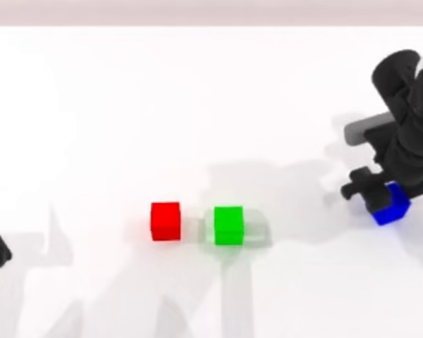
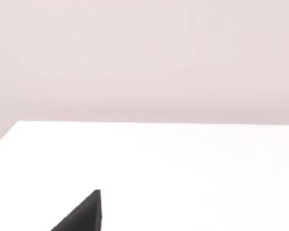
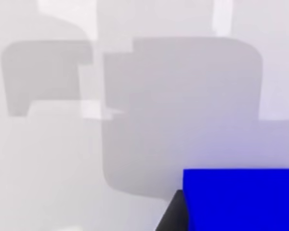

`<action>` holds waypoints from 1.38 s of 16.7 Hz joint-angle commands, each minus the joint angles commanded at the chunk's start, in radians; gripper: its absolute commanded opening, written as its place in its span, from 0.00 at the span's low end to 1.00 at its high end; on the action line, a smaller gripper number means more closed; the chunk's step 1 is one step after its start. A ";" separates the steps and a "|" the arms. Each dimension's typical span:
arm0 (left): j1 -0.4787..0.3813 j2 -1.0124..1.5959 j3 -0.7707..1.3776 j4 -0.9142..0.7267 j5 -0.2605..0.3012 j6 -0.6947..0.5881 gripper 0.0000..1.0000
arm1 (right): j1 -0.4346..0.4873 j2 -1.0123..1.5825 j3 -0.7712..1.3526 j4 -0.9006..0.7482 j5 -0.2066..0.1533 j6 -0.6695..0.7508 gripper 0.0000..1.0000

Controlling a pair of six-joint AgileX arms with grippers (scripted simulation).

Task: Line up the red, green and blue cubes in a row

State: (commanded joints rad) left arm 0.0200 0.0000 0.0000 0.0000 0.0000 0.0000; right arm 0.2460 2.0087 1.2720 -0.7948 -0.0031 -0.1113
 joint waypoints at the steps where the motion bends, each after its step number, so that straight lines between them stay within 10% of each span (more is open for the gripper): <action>1: 0.000 0.000 0.000 0.000 0.000 0.000 1.00 | 0.003 -0.008 0.017 -0.024 -0.001 -0.002 0.00; 14: 0.000 0.000 0.000 0.000 0.000 0.000 1.00 | 0.025 -0.084 0.155 -0.244 0.000 0.035 0.00; 23: 0.000 0.000 0.000 0.000 0.000 0.000 1.00 | 0.269 -0.016 0.305 -0.337 0.018 0.561 0.00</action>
State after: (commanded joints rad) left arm 0.0200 0.0000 0.0000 0.0000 0.0000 0.0000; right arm 0.5149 1.9928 1.5771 -1.1316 0.0144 0.4496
